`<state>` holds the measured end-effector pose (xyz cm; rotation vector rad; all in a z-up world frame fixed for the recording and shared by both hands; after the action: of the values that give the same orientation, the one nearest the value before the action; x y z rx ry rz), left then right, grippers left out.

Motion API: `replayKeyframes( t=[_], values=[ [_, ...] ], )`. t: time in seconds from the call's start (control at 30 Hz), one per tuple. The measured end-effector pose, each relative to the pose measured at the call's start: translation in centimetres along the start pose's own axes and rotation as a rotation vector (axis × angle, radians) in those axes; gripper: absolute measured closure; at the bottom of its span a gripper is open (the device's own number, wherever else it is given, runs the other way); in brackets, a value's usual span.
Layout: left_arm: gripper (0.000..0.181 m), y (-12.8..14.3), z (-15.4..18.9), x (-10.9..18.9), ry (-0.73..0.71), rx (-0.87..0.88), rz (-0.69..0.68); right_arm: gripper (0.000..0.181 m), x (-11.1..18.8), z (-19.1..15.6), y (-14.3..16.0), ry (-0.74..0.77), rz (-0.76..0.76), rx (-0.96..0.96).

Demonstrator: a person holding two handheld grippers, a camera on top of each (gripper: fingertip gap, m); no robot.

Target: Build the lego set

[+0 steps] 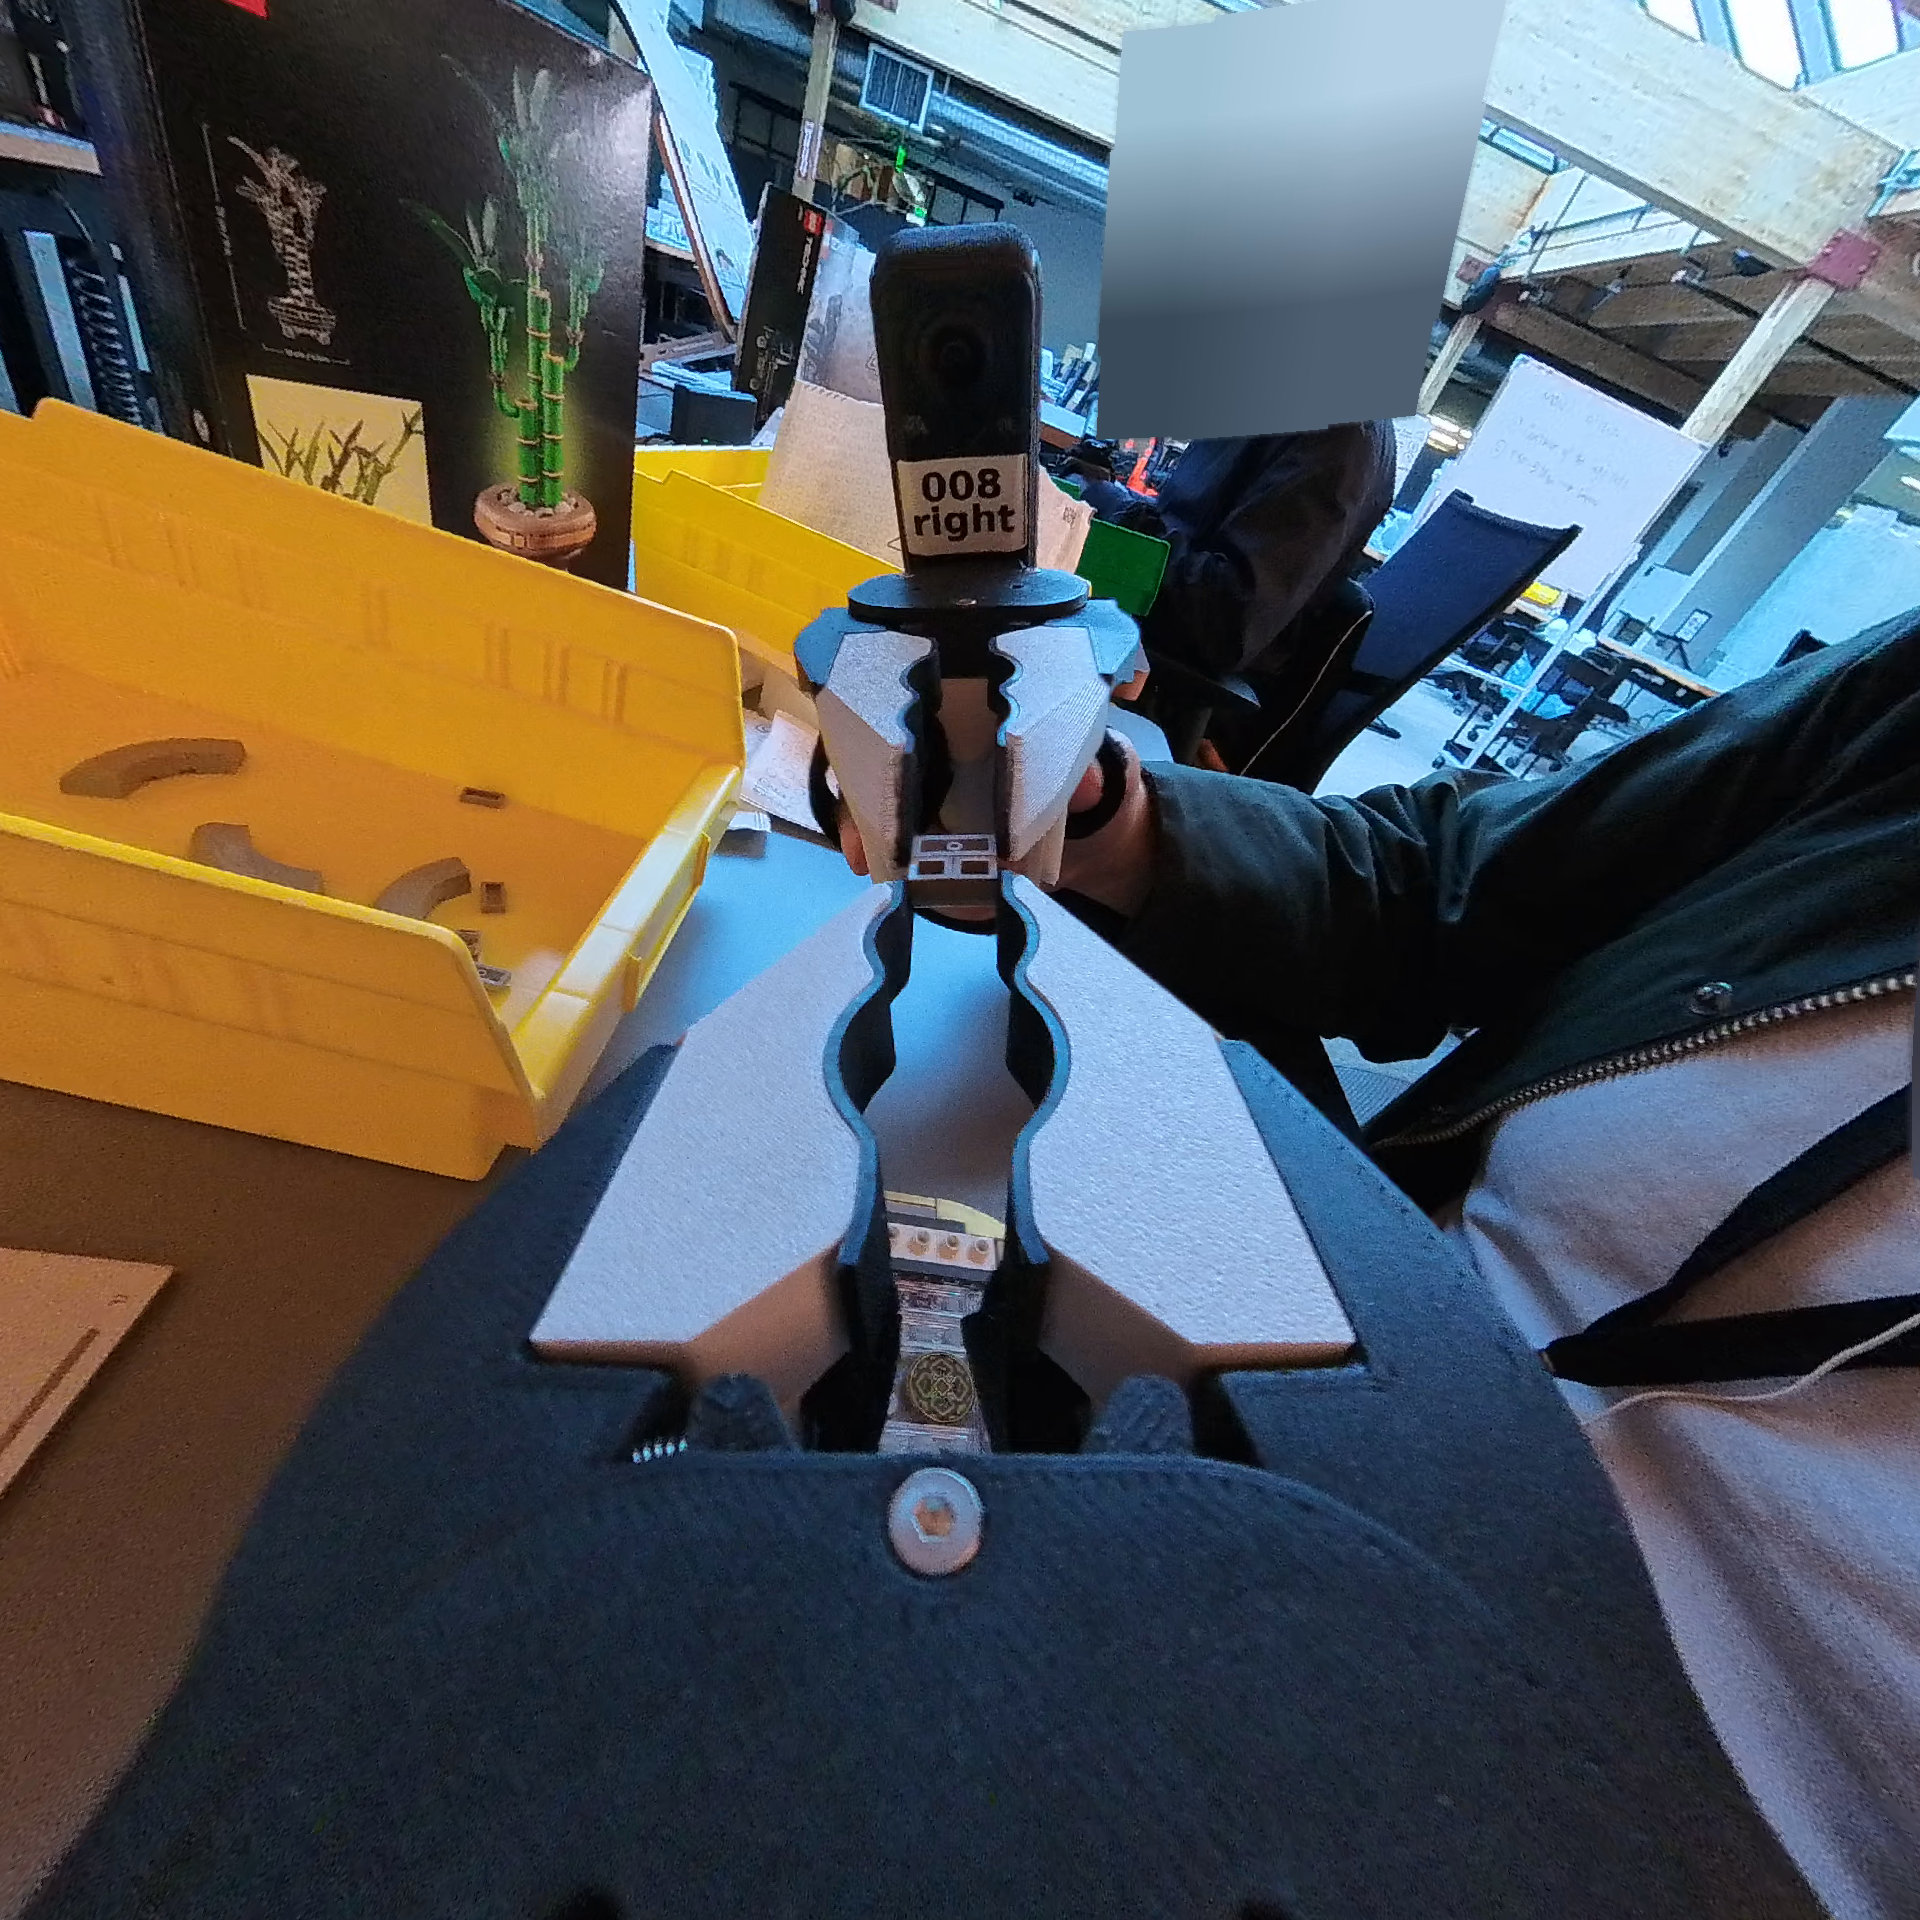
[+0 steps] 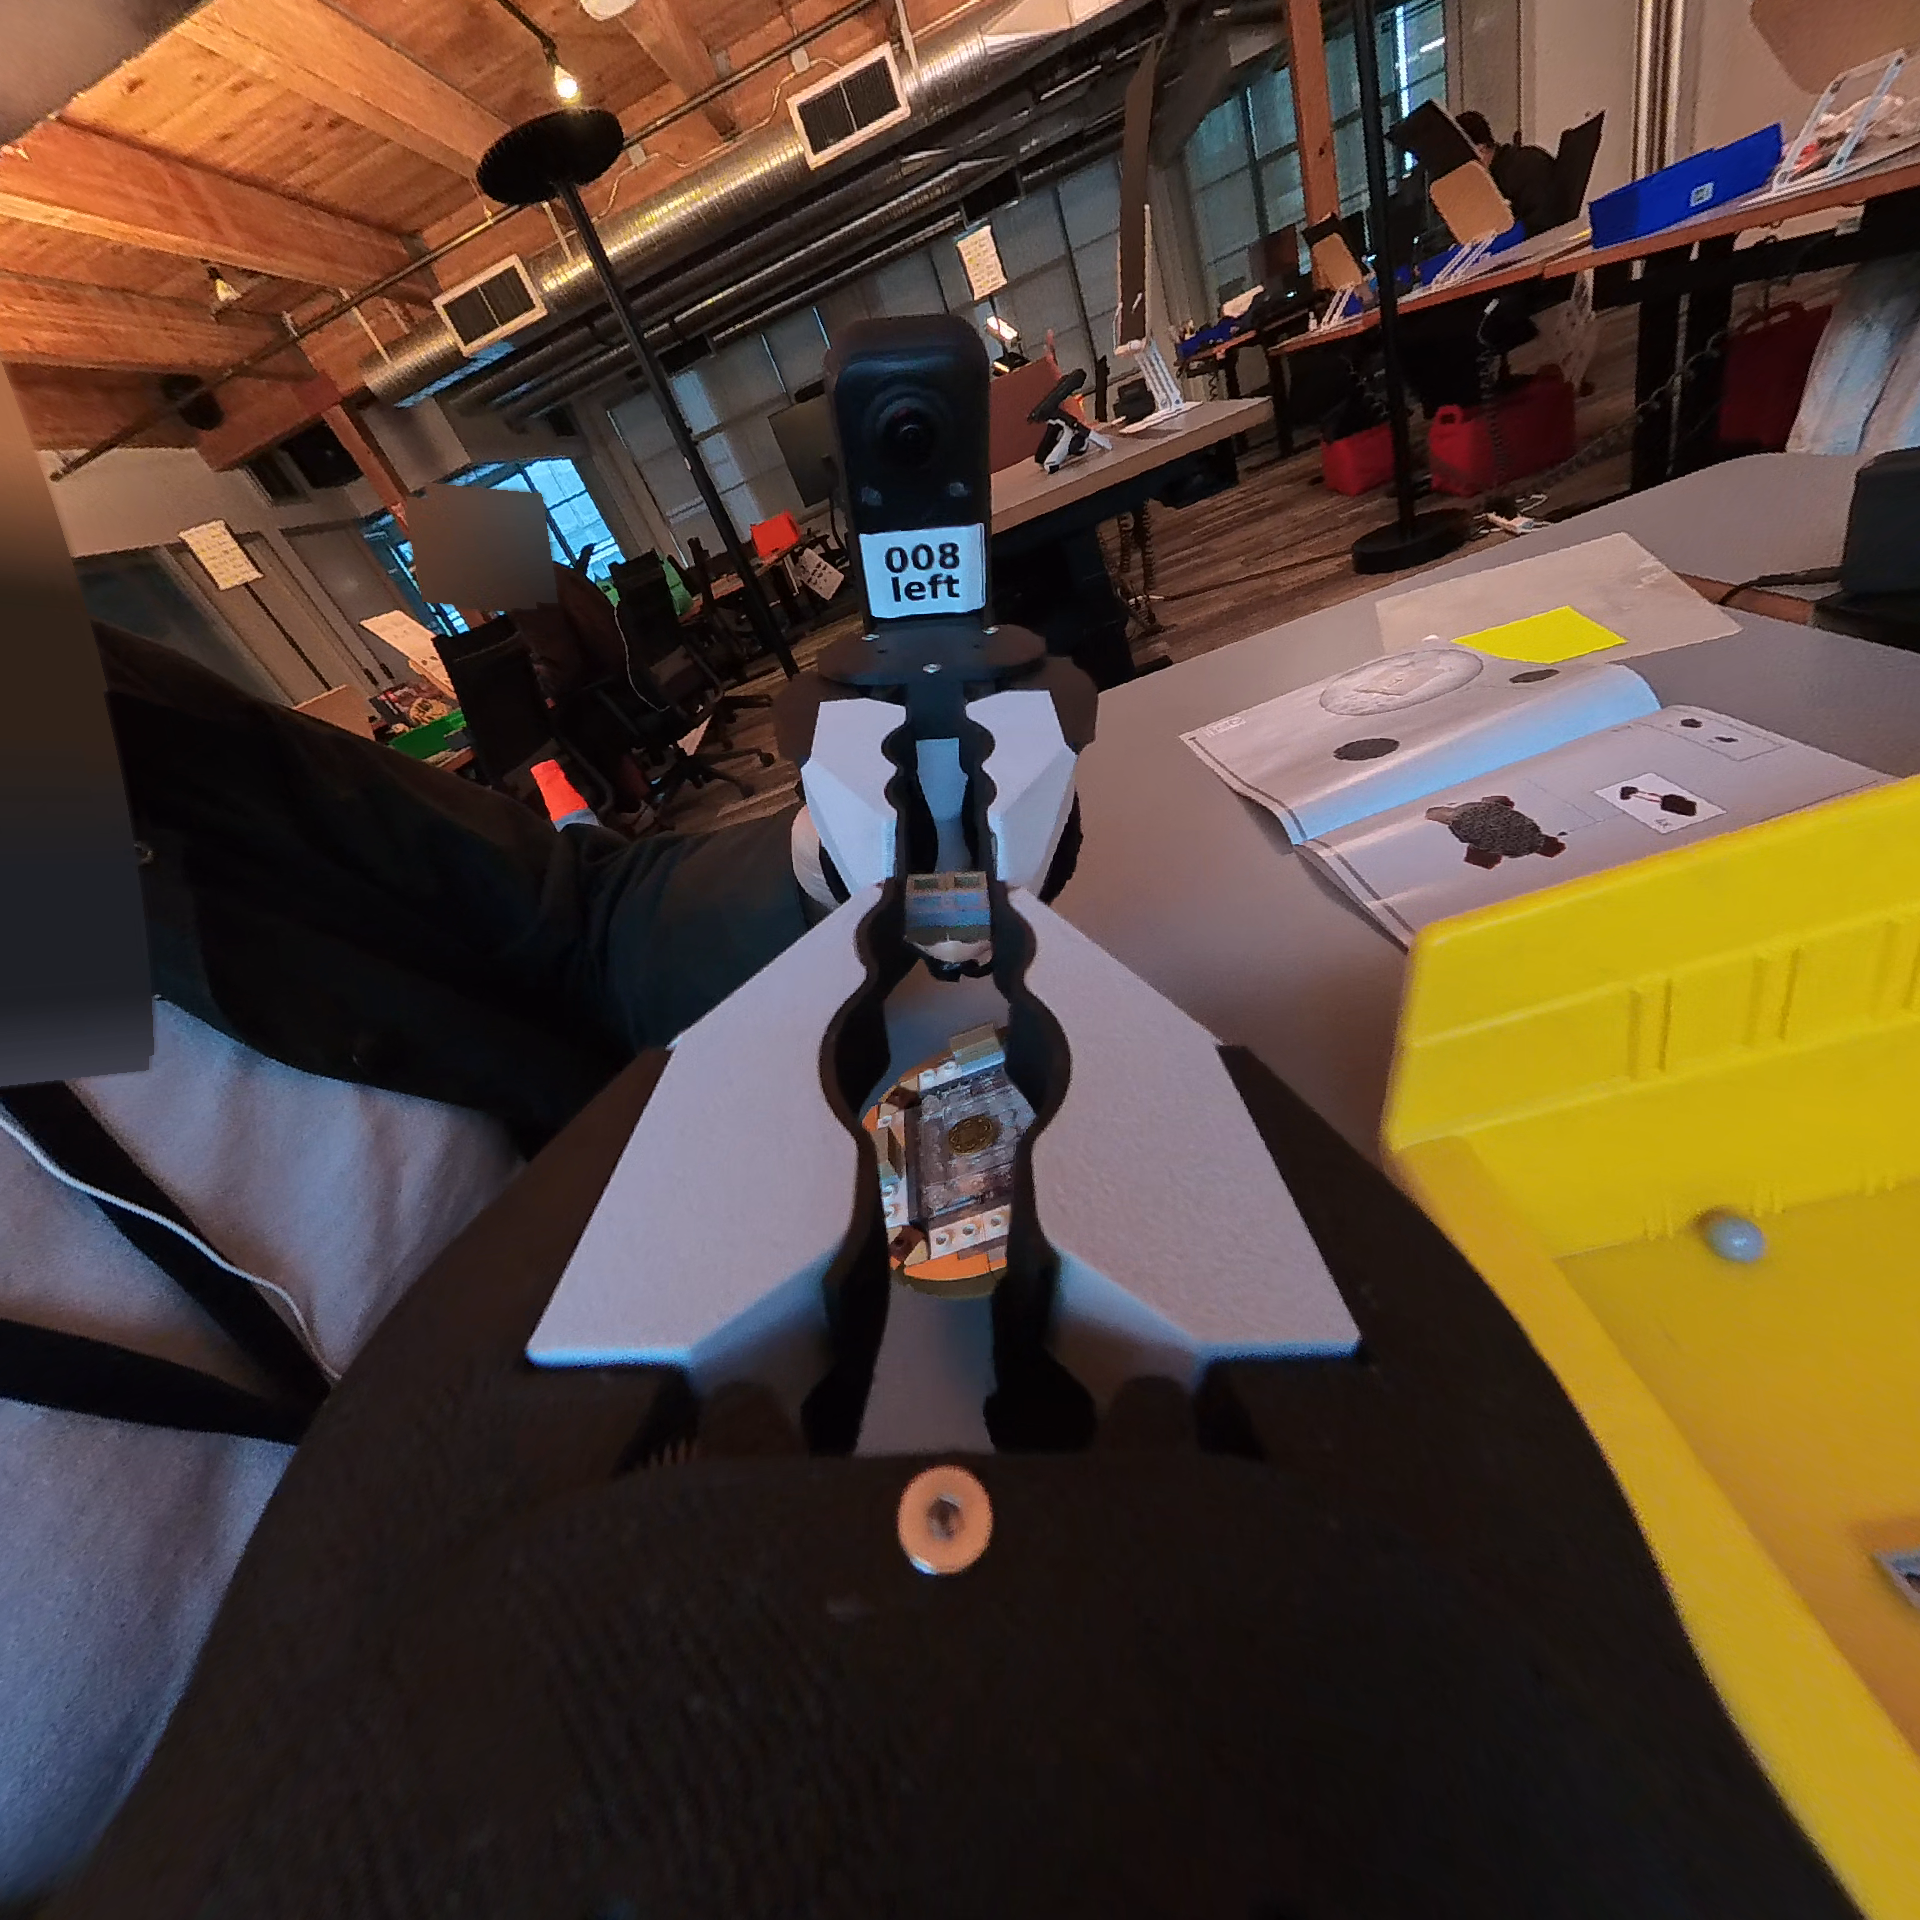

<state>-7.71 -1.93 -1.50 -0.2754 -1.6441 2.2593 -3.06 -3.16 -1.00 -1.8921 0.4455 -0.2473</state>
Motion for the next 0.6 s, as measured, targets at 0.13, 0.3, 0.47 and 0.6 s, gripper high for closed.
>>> replayKeyframes(
  t=[0.13, 0.3, 0.47, 0.6],
  values=[
    [0.167, -0.04, 0.04, 0.01, 0.021, 0.037, 0.006, 0.168, -0.02, -0.10, -0.01, 0.003, -0.006, 0.017],
    [0.167, 0.01, -0.01, -0.04, 0.029, 0.068, 0.009, 0.166, -0.07, -0.09, 0.04, 0.002, -0.006, 0.012],
    [0.167, 0.07, -0.10, -0.03, 0.031, 0.079, 0.007, 0.167, -0.13, 0.01, 0.09, 0.007, -0.009, 0.003],
    [0.167, 0.10, -0.09, 0.01, 0.032, 0.080, 0.003, 0.167, -0.17, 0.04, 0.13, 0.010, -0.017, -0.005]
  ],
)
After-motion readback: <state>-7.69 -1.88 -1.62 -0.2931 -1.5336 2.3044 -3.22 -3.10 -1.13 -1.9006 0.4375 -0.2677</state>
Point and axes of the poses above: each gripper's, where its closed fingertips meet, x back along the fingers, y out of its underside, z = x × y across the jaws, the point moved 3 cm from there along x, back along the fingers, and after that the axes turned 2 degrees about z, right-handed, at the moved point
